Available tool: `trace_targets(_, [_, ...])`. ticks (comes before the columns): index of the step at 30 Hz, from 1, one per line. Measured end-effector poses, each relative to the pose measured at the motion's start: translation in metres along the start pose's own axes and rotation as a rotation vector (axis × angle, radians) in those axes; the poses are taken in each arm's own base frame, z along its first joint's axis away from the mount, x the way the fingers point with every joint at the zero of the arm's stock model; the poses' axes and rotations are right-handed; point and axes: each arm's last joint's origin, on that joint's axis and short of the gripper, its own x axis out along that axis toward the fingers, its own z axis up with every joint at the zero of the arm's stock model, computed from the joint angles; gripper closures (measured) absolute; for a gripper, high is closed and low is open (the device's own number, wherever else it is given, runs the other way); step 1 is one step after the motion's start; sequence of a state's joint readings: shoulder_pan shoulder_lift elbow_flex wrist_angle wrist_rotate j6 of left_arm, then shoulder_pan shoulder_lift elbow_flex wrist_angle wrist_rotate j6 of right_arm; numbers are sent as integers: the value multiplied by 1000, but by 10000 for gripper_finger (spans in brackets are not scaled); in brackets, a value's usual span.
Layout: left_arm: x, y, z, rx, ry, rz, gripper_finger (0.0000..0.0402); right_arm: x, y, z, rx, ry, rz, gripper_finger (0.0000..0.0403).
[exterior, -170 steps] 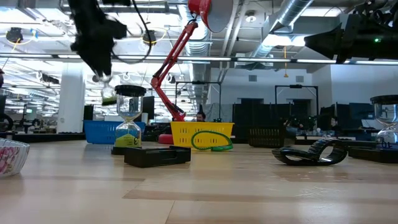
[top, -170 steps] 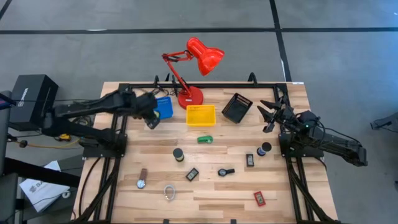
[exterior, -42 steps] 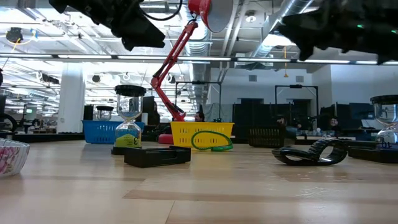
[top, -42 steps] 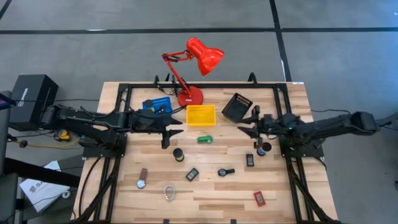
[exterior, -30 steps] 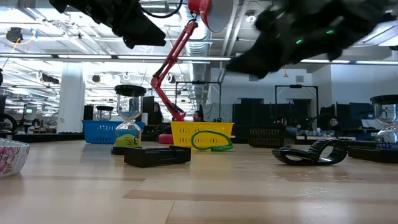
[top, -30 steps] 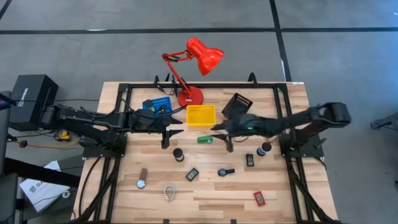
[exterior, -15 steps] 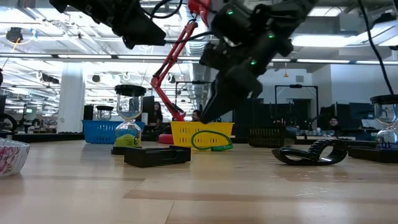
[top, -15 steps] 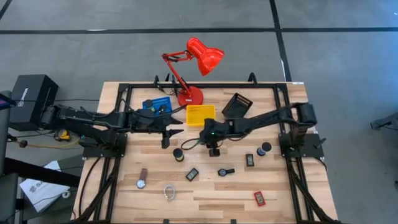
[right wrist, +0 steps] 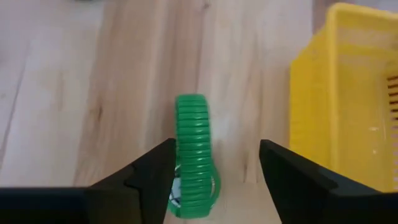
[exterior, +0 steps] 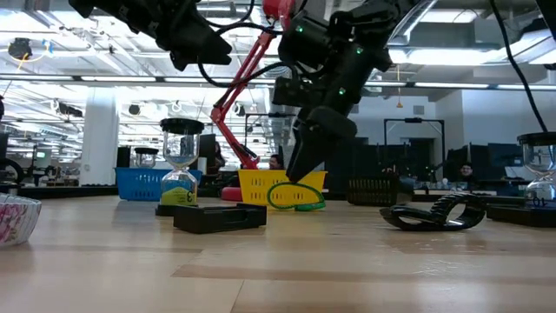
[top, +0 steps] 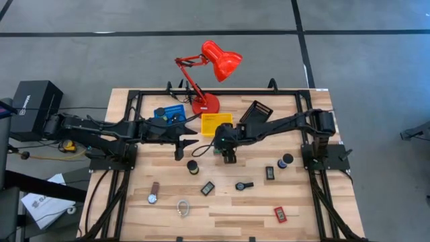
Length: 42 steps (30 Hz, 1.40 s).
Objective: Pick & Place Office items
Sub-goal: Put the green wrist watch into the yellow bin
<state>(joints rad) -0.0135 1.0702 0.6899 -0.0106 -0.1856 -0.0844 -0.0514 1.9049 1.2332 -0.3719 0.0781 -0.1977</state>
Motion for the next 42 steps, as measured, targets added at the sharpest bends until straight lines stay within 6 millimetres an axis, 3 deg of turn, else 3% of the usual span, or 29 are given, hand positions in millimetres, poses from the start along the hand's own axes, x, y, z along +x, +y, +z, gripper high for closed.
trace_targets(10, [0,0,0,1,0,0,258,18,6,-8,22,47,42,193])
trace_targets(20, [0,0,-1,2,6,0,257,7,4,-3,27,27,38,225])
trace_targets(29, [0,0,-1,2,6,1,257,26,8,-10,24,73,77,246])
trace_targets(39, [0,0,-1,2,6,1,258,21,5,-3,122,54,54,339])
trace_targets(42, [0,0,-1,2,7,1,258,18,4,0,137,67,55,342])
